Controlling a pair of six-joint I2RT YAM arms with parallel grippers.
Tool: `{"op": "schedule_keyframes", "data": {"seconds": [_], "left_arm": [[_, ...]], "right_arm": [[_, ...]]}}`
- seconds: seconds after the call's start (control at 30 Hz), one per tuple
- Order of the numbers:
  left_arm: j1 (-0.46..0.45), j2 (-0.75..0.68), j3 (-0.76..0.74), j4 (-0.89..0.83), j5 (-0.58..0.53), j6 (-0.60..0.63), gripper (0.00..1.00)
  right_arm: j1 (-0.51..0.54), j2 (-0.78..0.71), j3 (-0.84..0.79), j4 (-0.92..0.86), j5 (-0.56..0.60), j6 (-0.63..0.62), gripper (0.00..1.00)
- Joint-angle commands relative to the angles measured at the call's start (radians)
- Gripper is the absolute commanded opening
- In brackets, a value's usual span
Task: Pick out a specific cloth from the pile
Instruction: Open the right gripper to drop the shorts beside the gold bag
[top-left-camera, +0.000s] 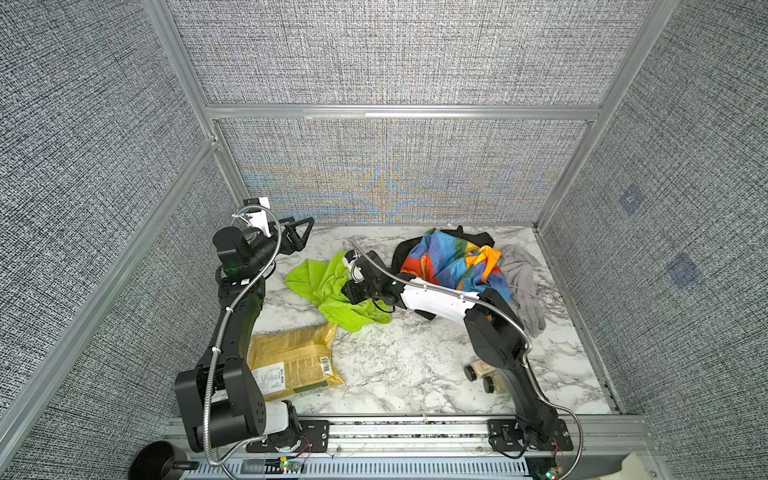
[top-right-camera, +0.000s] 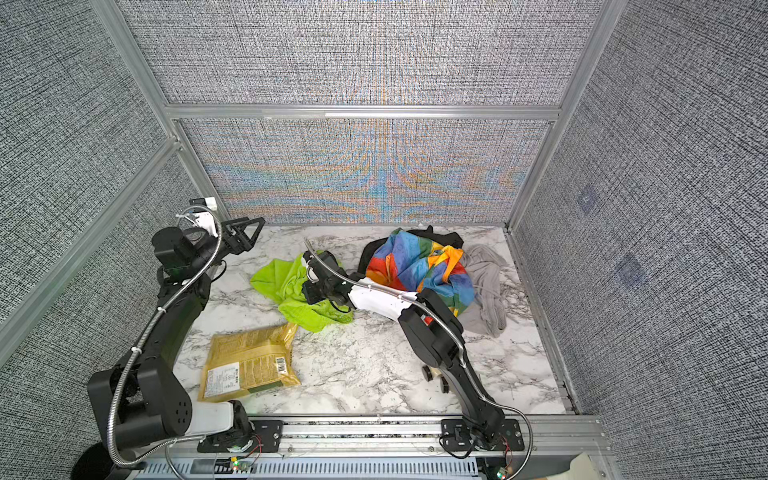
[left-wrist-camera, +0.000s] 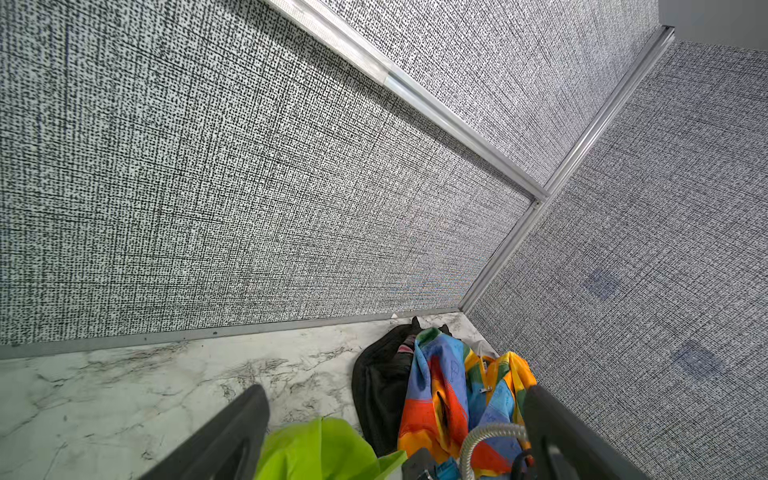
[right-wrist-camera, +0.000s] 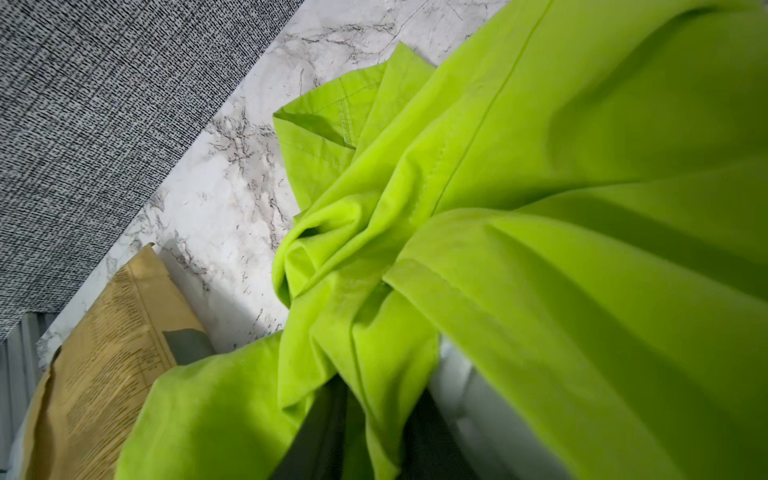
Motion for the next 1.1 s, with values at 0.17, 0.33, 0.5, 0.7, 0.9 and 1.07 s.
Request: {"op": "schedule_keyframes", "data": {"seconds": [0.17, 0.33, 0.5, 0.7, 0.9, 1.07], "left_arm": [[-0.001, 0.007, 0.014, 0.005, -0.010, 0.014, 0.99], [-0.015, 0.014, 0.021, -0.045, -0.046, 0.055, 0.99], [-0.103, 0.025, 0.075, -0.281, -0.195, 0.191, 0.99], [-0.263, 0.035, 0.090, -0.569, -0.424, 0.251, 0.99], [-0.379, 0.033, 0.029, -0.749, -0.592, 0.266, 0.99], [-0.473, 0.034, -0.016, -0.814, -0.700, 0.300, 0.99]], "right_arm": [[0.003, -0.251, -0.204, 0.041, 0.016, 0.018, 0.62], [0.003, -0.434, -0.349, 0.055, 0.047, 0.005, 0.73], [0.003, -0.646, -0.493, 0.062, 0.106, -0.012, 0.82], [-0.006, -0.883, -0.621, -0.002, 0.210, -0.041, 0.83], [-0.031, -1.051, -0.719, -0.041, 0.244, -0.053, 0.83], [-0.038, -1.142, -0.776, -0.078, 0.277, -0.050, 0.83]]}}
